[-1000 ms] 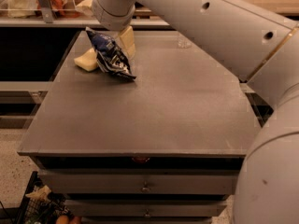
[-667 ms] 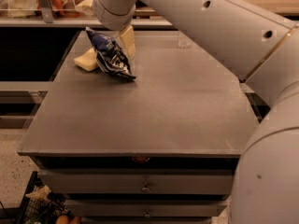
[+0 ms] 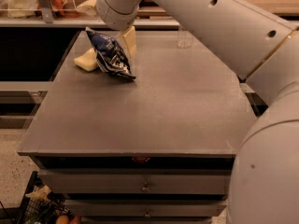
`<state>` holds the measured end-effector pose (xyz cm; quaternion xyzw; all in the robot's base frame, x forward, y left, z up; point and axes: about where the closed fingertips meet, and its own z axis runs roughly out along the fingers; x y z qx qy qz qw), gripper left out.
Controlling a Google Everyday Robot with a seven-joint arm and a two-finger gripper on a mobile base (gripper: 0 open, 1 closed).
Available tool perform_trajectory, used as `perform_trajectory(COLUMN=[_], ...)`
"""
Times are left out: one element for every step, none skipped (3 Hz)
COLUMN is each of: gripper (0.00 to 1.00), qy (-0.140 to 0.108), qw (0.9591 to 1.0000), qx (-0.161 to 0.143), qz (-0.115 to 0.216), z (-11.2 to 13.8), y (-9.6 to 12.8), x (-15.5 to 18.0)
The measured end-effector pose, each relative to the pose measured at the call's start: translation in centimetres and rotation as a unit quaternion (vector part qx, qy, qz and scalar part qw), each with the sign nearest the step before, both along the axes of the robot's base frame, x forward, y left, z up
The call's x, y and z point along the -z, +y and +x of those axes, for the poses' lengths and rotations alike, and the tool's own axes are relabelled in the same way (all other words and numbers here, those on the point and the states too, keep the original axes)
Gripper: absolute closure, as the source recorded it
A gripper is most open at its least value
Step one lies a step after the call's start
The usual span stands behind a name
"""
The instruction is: Move blue chip bag near sponge
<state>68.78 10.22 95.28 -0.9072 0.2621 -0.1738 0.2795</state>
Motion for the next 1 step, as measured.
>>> perform_trajectory(gripper=[0.00], qy=[0.013], qw=[0.9997], qx=[-0.012], qz=[0.017], z=[-0.30], y=[-0.12], x=[0.12])
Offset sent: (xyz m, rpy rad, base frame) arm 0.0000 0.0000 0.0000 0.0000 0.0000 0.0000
